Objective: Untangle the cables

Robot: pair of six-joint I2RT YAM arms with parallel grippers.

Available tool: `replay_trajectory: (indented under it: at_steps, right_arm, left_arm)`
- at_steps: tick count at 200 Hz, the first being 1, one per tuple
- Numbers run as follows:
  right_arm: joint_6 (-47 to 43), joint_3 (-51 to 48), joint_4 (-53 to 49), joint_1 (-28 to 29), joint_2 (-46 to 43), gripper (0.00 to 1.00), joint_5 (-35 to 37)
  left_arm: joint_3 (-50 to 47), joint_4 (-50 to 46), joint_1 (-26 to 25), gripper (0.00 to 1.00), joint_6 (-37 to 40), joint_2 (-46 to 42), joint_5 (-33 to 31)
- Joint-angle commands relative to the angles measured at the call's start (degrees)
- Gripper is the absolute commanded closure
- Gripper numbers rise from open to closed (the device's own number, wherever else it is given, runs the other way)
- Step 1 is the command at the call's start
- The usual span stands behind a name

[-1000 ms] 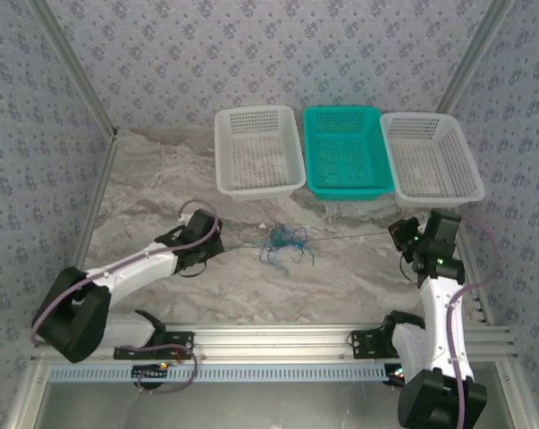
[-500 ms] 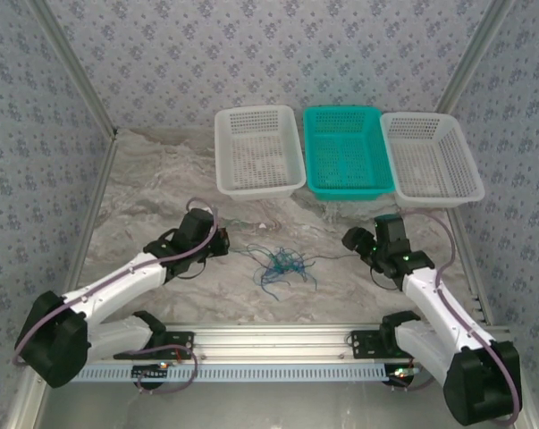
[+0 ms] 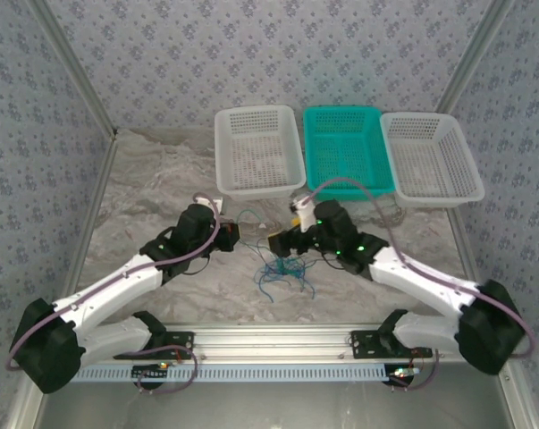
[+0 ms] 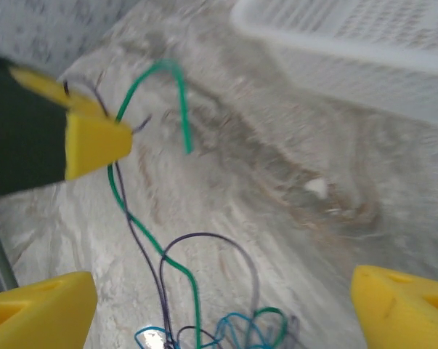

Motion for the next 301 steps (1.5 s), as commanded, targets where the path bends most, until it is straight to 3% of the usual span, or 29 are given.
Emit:
replay_trajectory:
  at_steps: [1,22,43,58,95,128,154,171,197,227,261,301]
  right_arm:
    - [-1.94,3.10,7.09,0.42,7.13,0.18,-4.04]
    - [-0.24,4.06,9.27,0.69,12.50,0.32,-6.61]
    - [1.13,3.45,10.73,0.47,13.69,0.74,-7.45]
    - [1.64,2.83,10.79,0.21,13.09,1.00,-6.94]
    - [5.40,2.09,9.71,-2.19,12.32,1.00,-7.05]
    - [10.03,2.55,9.22,-4.43,12.99,1.00,-7.58]
    - [12.94,4.44,5.98,-5.51,14.23,1.00,-5.70]
    - [14.67,5.35,4.70,-6.17,15.22,1.00,-5.37]
    - [15.36,6.05,3.83,-6.51,16.21,1.00,-5.37]
    - [16.90,7.25,1.25,-6.90,17.22,1.00,-3.34]
    - [20.42,7.51,0.84,-9.00,18.55,1.00,-2.49]
    - [31.06,6.88,2.97,-12.41,19.56,1.00,-1.83]
  left_arm:
    - [3.16,3.53,-0.74,1.00,2.14,-0.10,1.70]
    - [3.46,3.63,-0.81,1.00,2.58,-0.04,1.37]
    - [3.26,2.92,-0.85,1.00,2.53,-0.17,-0.09]
    - [3.24,1.56,-0.84,0.92,1.85,-0.32,-2.23]
    - [-0.38,3.31,-0.86,0.54,-0.87,-4.64,-1.08]
    - [-8.22,5.93,-0.90,0.39,-5.53,-14.86,-0.80]
    - [-15.03,10.61,-0.95,0.38,-9.22,-20.33,1.96]
    - [-17.03,12.08,-1.31,0.38,-12.26,-19.75,4.39]
    - [-17.22,9.53,-2.85,0.36,-17.40,-17.05,2.53]
    - [-15.46,10.58,-9.14,0.37,-18.59,-12.41,3.69]
    - [-10.30,2.01,-21.87,0.37,-16.34,-2.46,-5.52]
    - [-0.52,8.60,-26.24,0.30,-19.50,16.38,-4.27]
